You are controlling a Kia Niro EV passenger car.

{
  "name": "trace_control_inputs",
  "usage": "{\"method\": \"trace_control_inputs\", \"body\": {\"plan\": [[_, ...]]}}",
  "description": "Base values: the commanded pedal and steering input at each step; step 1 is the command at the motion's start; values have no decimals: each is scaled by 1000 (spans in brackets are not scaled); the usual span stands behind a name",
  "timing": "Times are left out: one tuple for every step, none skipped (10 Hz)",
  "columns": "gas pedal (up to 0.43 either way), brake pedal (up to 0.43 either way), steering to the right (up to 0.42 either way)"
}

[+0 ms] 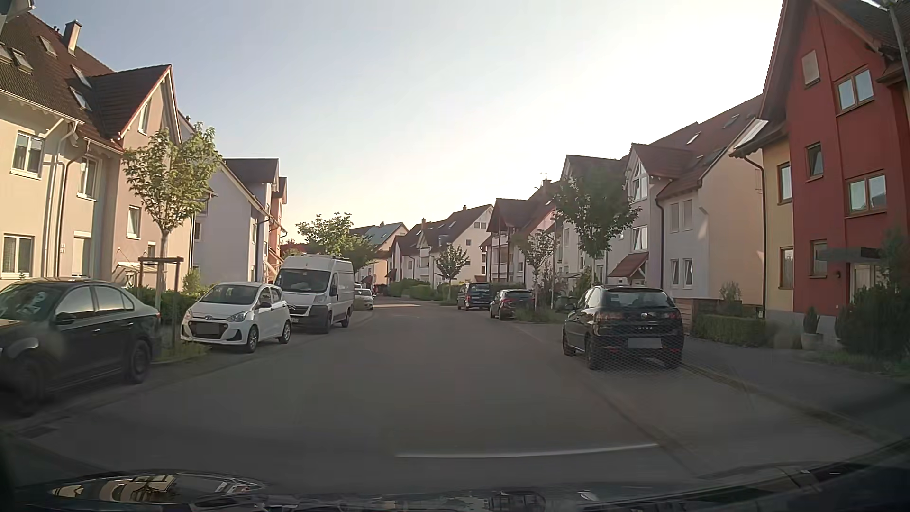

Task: Follow the waypoints while adhering to traffic rules and regulations

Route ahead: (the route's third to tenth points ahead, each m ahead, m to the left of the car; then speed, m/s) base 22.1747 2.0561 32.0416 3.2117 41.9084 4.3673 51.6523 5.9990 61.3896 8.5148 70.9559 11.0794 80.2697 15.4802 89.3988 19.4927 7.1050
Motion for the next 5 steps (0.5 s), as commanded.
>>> {"method": "trace_control_inputs", "body": {"plan": [[67, 0, 2], [67, 0, 2], [67, 0, 2], [67, 0, 2], [67, 0, 2]]}}
